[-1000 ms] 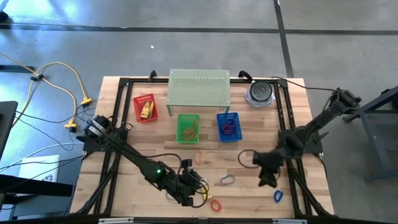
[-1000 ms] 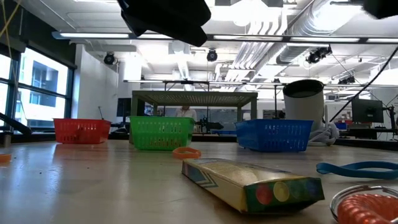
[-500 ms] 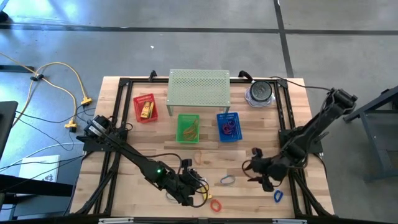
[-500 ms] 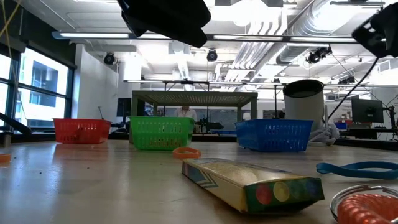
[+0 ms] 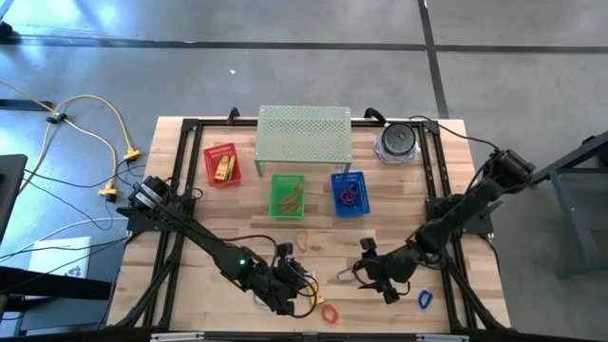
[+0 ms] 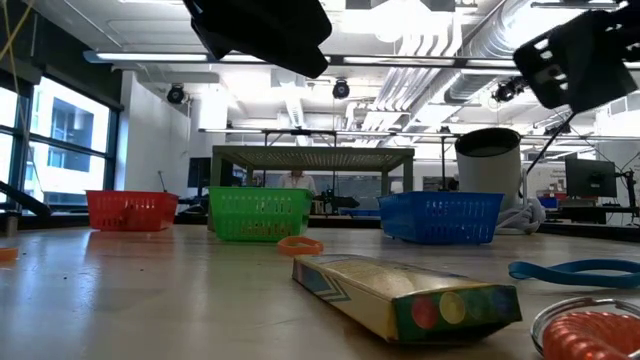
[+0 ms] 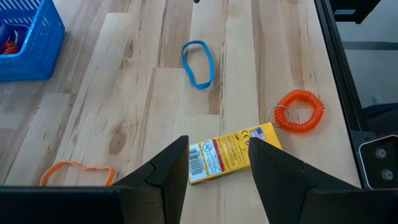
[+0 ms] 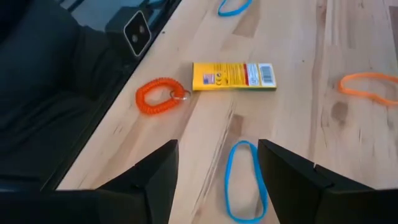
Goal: Pick & Place Office Desk Supplies
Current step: Put the orange rubber band into the green bin
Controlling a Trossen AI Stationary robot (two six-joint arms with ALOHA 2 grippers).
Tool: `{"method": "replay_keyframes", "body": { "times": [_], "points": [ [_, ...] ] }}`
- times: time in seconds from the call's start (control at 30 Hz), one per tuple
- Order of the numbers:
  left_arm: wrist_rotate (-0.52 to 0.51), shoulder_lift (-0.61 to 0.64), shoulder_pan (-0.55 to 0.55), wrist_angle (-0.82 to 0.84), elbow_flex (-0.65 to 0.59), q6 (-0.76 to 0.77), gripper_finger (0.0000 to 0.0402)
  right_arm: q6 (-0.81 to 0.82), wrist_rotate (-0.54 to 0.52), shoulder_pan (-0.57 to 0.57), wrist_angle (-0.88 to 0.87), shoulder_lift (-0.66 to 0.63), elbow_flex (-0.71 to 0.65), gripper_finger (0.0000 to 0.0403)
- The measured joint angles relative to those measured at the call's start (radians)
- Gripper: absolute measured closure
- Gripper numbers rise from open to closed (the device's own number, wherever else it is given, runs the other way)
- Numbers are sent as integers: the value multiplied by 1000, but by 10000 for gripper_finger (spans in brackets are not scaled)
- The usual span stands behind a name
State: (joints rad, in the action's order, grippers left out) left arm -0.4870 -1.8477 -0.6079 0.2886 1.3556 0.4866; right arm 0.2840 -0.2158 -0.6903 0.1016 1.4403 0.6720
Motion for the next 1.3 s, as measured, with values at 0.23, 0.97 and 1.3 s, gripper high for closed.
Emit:
{"method": "replay_keyframes", "body": {
  "times": [0.23,0.97,1.3],
  "points": [
    [0,0,0,12,0,0,241,-1,35,33,1,0,0,195],
    [77,203,67,562,0,-25,241,-978,-13,277,-49,-55,94,195],
    [342,214,163,802,0,5,241,-977,-184,374,-62,-81,92,195]
  ]
}}
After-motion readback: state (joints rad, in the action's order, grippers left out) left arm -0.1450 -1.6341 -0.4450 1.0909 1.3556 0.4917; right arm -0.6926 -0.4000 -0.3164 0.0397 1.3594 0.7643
